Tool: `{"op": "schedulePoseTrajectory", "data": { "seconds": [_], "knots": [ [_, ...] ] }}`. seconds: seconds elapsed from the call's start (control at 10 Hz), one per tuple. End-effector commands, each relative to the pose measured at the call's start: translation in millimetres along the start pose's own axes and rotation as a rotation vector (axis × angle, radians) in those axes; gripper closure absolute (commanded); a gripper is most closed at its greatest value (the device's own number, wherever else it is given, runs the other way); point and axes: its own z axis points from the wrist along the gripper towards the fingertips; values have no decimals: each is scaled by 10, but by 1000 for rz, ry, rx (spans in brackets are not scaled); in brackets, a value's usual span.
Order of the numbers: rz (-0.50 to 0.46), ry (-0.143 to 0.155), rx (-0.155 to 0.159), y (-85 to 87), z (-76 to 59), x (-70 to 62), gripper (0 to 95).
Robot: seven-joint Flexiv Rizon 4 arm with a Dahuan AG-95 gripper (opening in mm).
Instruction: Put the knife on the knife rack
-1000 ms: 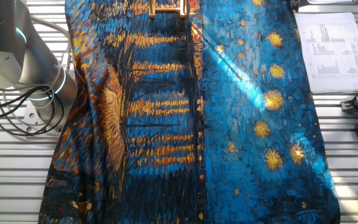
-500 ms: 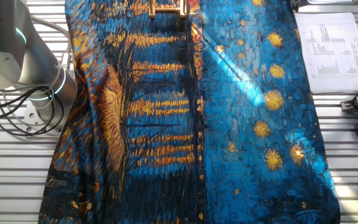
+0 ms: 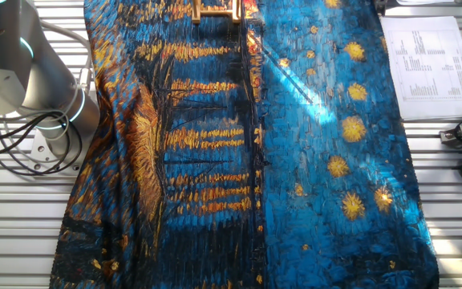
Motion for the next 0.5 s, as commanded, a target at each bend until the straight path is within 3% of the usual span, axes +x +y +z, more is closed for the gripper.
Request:
{"op": "schedulePoseTrajectory", "data": {
  "seconds": [0.1,0.5],
  "knots": [
    [-14,-16,-26,-31,32,-30,950],
    [-65,-34,-53,-77,67,-51,950]
  ]
}}
